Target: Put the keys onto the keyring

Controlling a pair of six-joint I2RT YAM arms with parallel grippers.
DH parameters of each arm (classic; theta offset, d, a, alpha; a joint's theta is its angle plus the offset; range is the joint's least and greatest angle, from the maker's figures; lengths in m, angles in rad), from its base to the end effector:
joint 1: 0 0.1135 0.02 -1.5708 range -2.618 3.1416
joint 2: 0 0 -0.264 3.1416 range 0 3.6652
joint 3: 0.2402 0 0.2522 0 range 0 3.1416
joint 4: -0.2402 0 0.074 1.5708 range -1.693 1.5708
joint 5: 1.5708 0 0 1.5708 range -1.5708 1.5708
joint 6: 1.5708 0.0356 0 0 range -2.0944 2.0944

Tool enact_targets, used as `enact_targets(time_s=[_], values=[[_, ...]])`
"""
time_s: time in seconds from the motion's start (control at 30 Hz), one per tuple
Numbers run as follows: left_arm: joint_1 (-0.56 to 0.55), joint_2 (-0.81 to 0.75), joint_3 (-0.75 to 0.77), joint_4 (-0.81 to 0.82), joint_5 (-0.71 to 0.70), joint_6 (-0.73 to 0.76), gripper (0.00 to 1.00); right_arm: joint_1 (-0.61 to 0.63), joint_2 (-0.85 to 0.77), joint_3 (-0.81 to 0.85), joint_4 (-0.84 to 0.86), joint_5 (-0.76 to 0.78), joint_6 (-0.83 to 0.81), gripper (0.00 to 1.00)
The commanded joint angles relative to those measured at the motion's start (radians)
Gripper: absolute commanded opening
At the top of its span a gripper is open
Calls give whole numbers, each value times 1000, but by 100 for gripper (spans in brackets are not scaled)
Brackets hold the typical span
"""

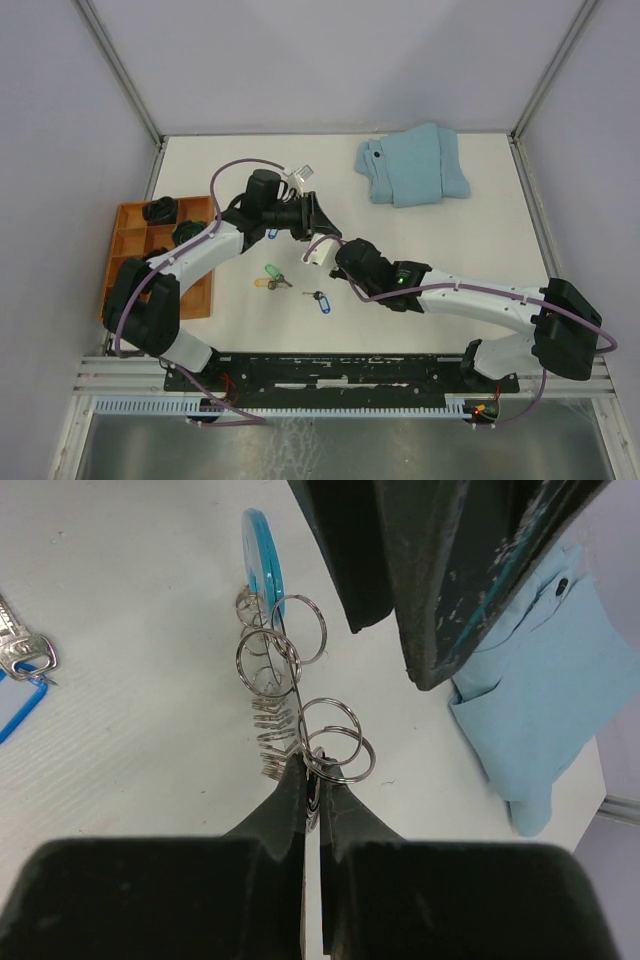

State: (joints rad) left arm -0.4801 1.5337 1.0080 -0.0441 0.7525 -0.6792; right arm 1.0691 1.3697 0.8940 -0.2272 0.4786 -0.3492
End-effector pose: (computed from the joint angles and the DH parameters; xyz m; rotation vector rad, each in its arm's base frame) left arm 0.2871 -0.1770 0.2524 0.2642 2.3226 -1.4397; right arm 0.1553 0.2491 0.2451 -1.2278 1.8079 -0.1414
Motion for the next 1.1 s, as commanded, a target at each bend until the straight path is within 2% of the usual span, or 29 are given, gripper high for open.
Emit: enact_targets(time_s=[0.0, 0.23, 0.53, 0.7, 0.83, 1.07], values=[[-5, -83, 14, -46, 40, 74, 41, 5, 31, 2, -84, -8, 13, 1], [-4, -45, 93, -165, -88, 158, 51, 4, 33, 9, -90, -22, 9, 1], [-12, 79, 182, -236, -114, 206, 53, 4, 36, 18, -101, -25, -2, 1], [-20, 99, 179, -273, -135, 232, 53, 6, 40, 19, -101, -26, -4, 1], [-42, 106, 189, -273, -97, 238, 52, 5, 49, 21, -100, -26, -7, 1], [-50, 65, 178, -260, -38, 221, 40, 6, 38, 16, -86, -17, -4, 1]])
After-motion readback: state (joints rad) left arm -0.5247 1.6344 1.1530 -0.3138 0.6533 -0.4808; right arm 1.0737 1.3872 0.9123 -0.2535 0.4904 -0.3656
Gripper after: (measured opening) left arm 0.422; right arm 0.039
